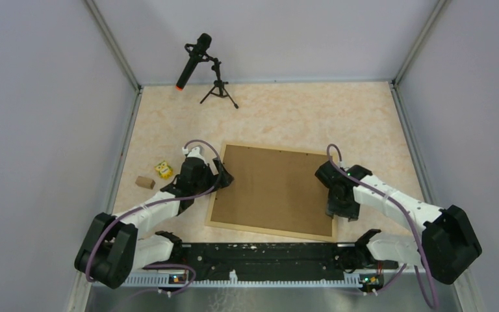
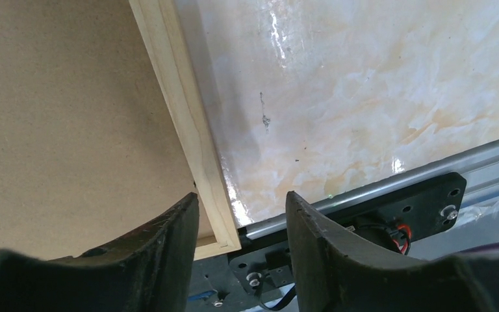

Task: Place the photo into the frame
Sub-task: Install the photo frame at the center of the board.

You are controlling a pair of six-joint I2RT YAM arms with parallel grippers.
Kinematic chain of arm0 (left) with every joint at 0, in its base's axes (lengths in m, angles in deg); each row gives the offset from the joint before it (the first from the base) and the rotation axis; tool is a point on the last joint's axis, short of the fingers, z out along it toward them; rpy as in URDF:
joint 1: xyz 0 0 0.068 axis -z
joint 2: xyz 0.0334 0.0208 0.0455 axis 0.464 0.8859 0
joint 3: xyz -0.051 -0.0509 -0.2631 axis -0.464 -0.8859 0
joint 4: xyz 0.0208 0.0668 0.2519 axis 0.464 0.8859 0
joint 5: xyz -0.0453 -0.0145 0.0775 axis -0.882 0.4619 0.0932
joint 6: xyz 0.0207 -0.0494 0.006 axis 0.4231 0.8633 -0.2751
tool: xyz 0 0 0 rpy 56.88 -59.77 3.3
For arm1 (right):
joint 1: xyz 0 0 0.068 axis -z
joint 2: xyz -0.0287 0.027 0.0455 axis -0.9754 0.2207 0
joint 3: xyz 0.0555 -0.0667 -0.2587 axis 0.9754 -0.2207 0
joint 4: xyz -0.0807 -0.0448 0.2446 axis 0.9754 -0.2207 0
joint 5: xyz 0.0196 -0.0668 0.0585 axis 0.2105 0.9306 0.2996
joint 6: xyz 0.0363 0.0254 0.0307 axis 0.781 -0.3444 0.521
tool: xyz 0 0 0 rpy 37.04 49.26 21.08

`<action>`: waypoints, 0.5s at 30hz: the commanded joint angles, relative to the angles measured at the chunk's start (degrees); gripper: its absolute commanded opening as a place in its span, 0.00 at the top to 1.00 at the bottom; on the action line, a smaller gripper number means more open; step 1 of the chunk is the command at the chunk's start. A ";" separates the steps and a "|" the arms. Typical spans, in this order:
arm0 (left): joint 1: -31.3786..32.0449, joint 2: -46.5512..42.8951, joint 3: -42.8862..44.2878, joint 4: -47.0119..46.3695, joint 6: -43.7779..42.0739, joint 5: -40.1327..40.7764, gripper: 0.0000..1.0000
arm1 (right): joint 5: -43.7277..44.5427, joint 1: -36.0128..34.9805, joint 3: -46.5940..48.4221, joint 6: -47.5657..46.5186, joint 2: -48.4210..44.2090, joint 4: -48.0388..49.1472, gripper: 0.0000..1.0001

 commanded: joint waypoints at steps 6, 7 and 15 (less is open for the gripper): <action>-0.13 1.27 -0.42 0.16 0.19 -2.66 0.02 | -0.17 -0.70 -0.48 0.76 2.70 0.93 0.55; -0.12 1.22 -0.44 0.08 0.16 -2.67 0.02 | -0.47 -0.71 -0.71 0.75 3.02 1.19 0.55; -0.13 1.08 -0.53 0.09 0.18 -2.61 0.02 | -2.21 -0.71 -2.42 0.05 3.66 4.61 0.56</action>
